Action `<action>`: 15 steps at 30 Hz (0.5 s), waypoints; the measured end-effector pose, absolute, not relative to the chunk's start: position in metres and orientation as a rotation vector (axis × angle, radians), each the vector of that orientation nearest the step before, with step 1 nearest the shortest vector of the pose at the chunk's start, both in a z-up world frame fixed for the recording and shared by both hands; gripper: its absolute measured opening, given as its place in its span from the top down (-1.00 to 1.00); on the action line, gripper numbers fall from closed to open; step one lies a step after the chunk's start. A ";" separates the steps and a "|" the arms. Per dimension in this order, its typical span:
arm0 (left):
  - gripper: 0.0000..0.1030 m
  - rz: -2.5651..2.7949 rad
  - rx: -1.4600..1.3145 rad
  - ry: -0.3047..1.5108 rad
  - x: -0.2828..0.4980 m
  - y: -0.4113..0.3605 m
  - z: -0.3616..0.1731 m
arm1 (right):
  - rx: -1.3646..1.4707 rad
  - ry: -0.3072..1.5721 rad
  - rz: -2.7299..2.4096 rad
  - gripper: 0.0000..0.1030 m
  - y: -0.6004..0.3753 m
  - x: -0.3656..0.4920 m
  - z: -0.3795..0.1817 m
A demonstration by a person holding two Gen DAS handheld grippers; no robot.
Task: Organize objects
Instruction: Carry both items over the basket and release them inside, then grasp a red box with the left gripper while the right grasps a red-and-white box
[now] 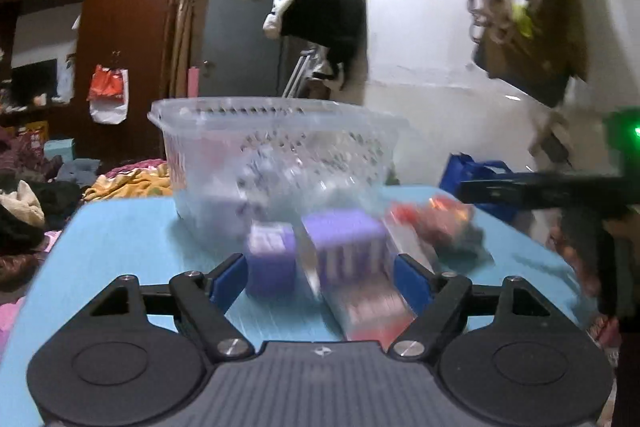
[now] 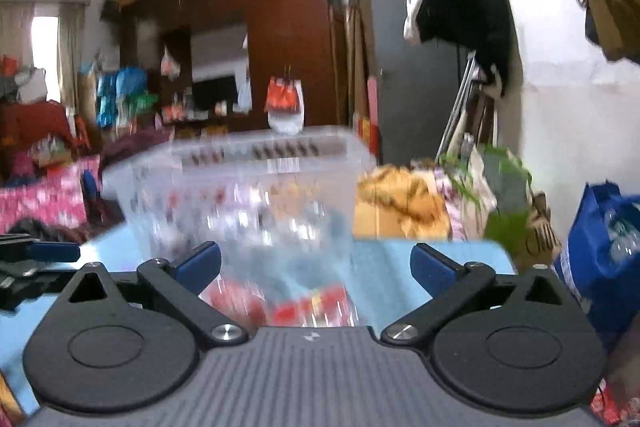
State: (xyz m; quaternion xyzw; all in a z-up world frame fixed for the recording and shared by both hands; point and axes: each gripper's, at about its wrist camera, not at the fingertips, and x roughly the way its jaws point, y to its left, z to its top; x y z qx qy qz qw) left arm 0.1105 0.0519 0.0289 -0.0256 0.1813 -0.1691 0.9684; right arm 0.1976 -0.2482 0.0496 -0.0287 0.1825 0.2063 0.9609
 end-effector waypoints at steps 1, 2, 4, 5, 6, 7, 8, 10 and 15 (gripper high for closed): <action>-0.61 -0.346 -0.047 0.372 0.106 0.053 0.025 | -0.078 0.389 0.418 -1.00 -0.247 0.199 0.045; -0.61 -0.351 -0.039 0.379 0.106 0.051 0.025 | -0.100 0.398 0.417 -1.00 -0.244 0.201 0.041; -0.61 -0.349 -0.037 0.380 0.103 0.051 0.027 | -0.131 0.417 0.419 -0.96 -0.239 0.200 0.036; -0.61 -0.354 -0.041 0.381 0.102 0.051 0.027 | -0.148 0.430 0.433 -0.92 -0.235 0.202 0.035; -0.61 -0.368 -0.037 0.389 0.100 0.049 0.026 | -0.166 0.445 0.444 -0.88 -0.231 0.203 0.033; -0.61 -0.380 -0.026 0.397 0.096 0.045 0.023 | -0.187 0.451 0.440 -0.84 -0.224 0.201 0.030; -0.61 -0.388 -0.006 0.405 0.094 0.040 0.022 | -0.211 0.452 0.428 -0.74 -0.220 0.201 0.029; -0.61 -0.407 0.035 0.405 0.087 0.029 0.015 | -0.231 0.453 0.407 -0.51 -0.219 0.196 0.025; -0.61 -0.414 0.106 0.428 0.087 0.002 0.002 | -0.215 0.444 0.390 -0.28 -0.223 0.190 0.026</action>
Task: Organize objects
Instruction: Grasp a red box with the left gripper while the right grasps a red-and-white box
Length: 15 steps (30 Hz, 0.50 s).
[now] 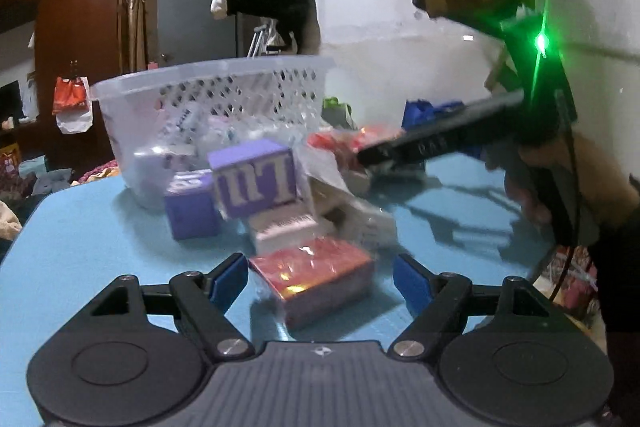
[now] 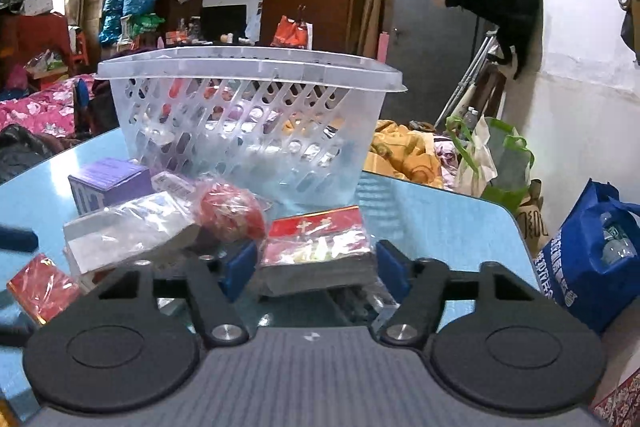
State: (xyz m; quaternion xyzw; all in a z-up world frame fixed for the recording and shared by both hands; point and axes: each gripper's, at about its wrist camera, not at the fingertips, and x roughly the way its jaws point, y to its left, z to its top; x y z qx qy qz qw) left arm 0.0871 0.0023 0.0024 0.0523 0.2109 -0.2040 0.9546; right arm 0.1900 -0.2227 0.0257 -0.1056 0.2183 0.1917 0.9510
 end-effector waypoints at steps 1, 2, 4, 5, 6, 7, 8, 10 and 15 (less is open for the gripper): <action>-0.61 -0.398 0.115 0.433 0.088 -0.002 0.000 | -0.206 0.442 0.385 -0.27 -0.225 0.190 0.026; -0.61 -0.386 0.121 0.440 0.090 -0.005 -0.003 | -0.196 0.435 0.378 -0.27 -0.227 0.192 0.026; -0.61 -0.381 0.100 0.441 0.092 -0.004 -0.005 | -0.162 0.431 0.364 -0.27 -0.232 0.194 0.026; -0.61 -0.379 0.088 0.443 0.094 -0.002 -0.006 | -0.146 0.425 0.374 -0.27 -0.235 0.194 0.028; -0.61 -0.373 0.080 0.441 0.096 -0.001 -0.006 | -0.129 0.411 0.384 -0.27 -0.238 0.193 0.029; -0.59 -0.361 0.078 0.438 0.097 0.001 -0.007 | -0.121 0.401 0.381 -0.27 -0.240 0.191 0.030; -0.45 -0.357 0.074 0.429 0.097 0.003 -0.007 | -0.116 0.391 0.375 -0.27 -0.241 0.190 0.031; -0.42 -0.361 0.041 0.402 0.094 0.010 -0.006 | -0.112 0.361 0.376 -0.27 -0.242 0.185 0.032; -0.41 -0.349 0.020 0.309 0.083 0.025 0.006 | -0.091 0.342 0.387 -0.27 -0.245 0.184 0.034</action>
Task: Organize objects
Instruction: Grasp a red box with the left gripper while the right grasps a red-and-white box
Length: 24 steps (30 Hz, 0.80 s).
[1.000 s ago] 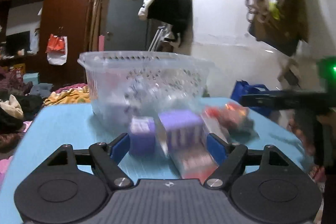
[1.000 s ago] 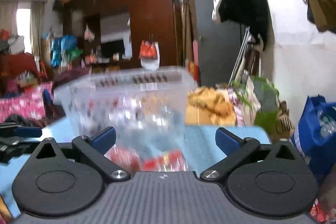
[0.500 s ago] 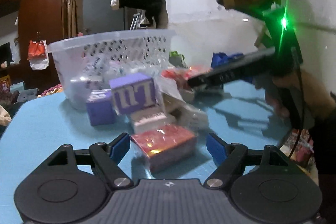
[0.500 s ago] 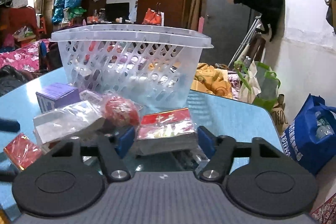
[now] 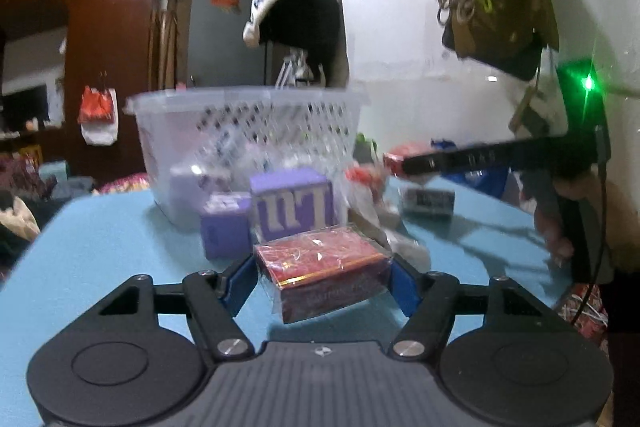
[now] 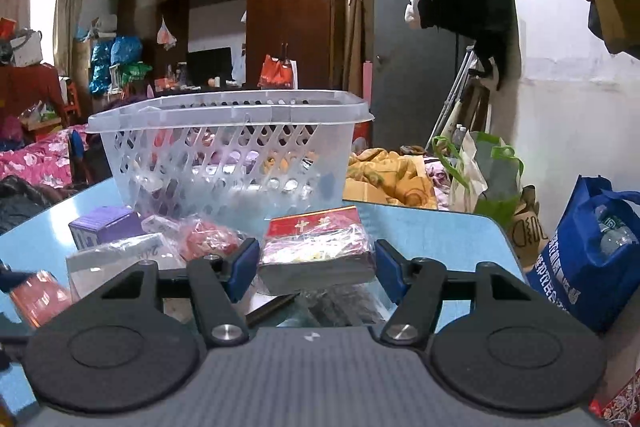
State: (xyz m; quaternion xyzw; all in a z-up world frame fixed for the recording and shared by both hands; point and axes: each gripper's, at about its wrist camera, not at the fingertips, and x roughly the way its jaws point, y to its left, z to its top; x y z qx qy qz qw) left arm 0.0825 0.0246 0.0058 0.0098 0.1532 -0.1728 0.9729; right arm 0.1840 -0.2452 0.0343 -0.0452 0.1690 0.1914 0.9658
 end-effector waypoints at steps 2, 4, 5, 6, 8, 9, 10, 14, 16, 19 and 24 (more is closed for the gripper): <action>-0.41 -0.345 0.012 0.296 0.082 0.030 0.010 | -0.089 0.339 0.387 -0.27 -0.245 0.184 0.035; -0.41 -0.331 0.007 0.285 0.084 0.035 0.012 | -0.088 0.336 0.387 -0.27 -0.245 0.184 0.035; -0.41 -0.323 0.001 0.281 0.085 0.038 0.012 | -0.089 0.336 0.389 -0.27 -0.245 0.184 0.035; -0.41 -0.317 -0.005 0.283 0.087 0.042 0.013 | -0.090 0.337 0.391 -0.27 -0.244 0.184 0.034; -0.41 -0.304 -0.027 0.279 0.090 0.050 0.013 | -0.088 0.334 0.397 -0.27 -0.245 0.184 0.034; -0.41 -0.294 -0.034 0.276 0.092 0.053 0.013 | -0.086 0.329 0.399 -0.27 -0.245 0.183 0.034; -0.41 -0.287 -0.037 0.274 0.093 0.055 0.014 | -0.082 0.323 0.402 -0.27 -0.246 0.183 0.035; -0.41 -0.268 -0.057 0.264 0.097 0.065 0.014 | -0.064 0.294 0.416 -0.27 -0.249 0.179 0.036; -0.41 -0.264 -0.060 0.259 0.098 0.067 0.014 | -0.061 0.286 0.421 -0.27 -0.249 0.178 0.036; -0.41 -0.261 -0.061 0.253 0.099 0.069 0.015 | -0.058 0.280 0.425 -0.27 -0.250 0.177 0.036; -0.41 -0.264 -0.057 0.246 0.100 0.070 0.015 | -0.050 0.268 0.427 -0.27 -0.251 0.177 0.036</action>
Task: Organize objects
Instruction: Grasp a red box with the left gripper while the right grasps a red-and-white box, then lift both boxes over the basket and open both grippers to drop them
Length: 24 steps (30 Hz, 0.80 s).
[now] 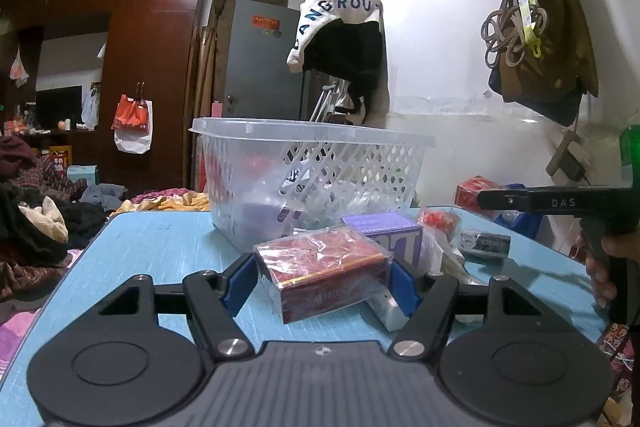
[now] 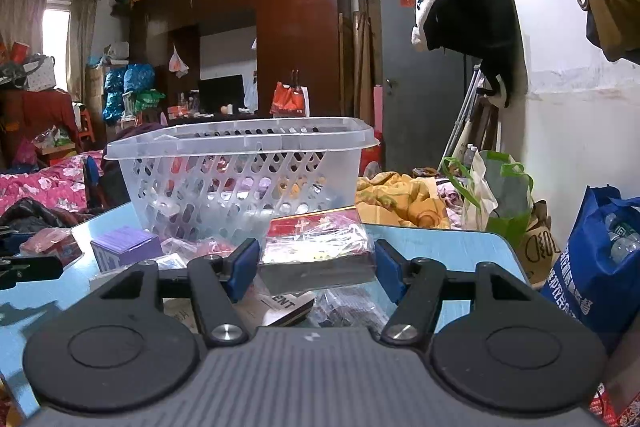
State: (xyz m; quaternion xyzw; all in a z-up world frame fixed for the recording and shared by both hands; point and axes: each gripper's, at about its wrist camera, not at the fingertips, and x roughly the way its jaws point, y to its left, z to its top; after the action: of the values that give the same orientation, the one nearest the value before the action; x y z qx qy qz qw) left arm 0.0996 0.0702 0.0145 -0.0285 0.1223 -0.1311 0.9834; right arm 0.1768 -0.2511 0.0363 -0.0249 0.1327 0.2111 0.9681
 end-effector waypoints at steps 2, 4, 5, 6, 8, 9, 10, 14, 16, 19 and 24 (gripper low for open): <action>-0.41 -0.262 -0.057 0.244 0.100 0.071 0.014 | -0.048 0.264 0.427 -0.27 -0.251 0.177 0.036; -0.41 -0.261 -0.057 0.240 0.100 0.073 0.014 | -0.043 0.257 0.425 -0.27 -0.253 0.176 0.036; -0.41 -0.260 -0.059 0.237 0.099 0.074 0.014 | -0.040 0.252 0.424 -0.27 -0.253 0.175 0.037; -0.41 -0.258 -0.062 0.234 0.099 0.076 0.015 | -0.038 0.248 0.423 -0.27 -0.254 0.175 0.037; -0.41 -0.254 -0.072 0.226 0.098 0.079 0.018 | -0.035 0.241 0.422 -0.27 -0.254 0.174 0.037; -0.41 -0.254 -0.079 0.222 0.097 0.080 0.021 | -0.034 0.237 0.419 -0.27 -0.254 0.173 0.037; -0.41 -0.258 -0.085 0.219 0.097 0.081 0.025 | -0.029 0.228 0.420 -0.27 -0.255 0.172 0.038; -0.41 -0.282 -0.097 0.159 0.100 0.087 0.060 | 0.002 0.156 0.422 -0.26 -0.259 0.164 0.051; -0.41 -0.288 -0.099 0.139 0.110 0.087 0.083 | 0.048 0.138 0.475 -0.26 -0.259 0.165 0.070; -0.41 -0.294 -0.081 0.140 0.140 0.080 0.124 | 0.030 0.110 0.483 -0.26 -0.243 0.176 0.106; -0.41 -0.264 -0.077 0.237 0.210 0.064 0.165 | -0.002 0.145 0.526 -0.26 -0.206 0.228 0.144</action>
State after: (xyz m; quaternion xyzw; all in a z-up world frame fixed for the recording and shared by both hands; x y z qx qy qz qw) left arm 0.2103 0.0641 0.1645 -0.0384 0.1179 -0.1315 0.9835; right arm 0.2280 -0.2062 0.1440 -0.0009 0.0718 0.2595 0.9631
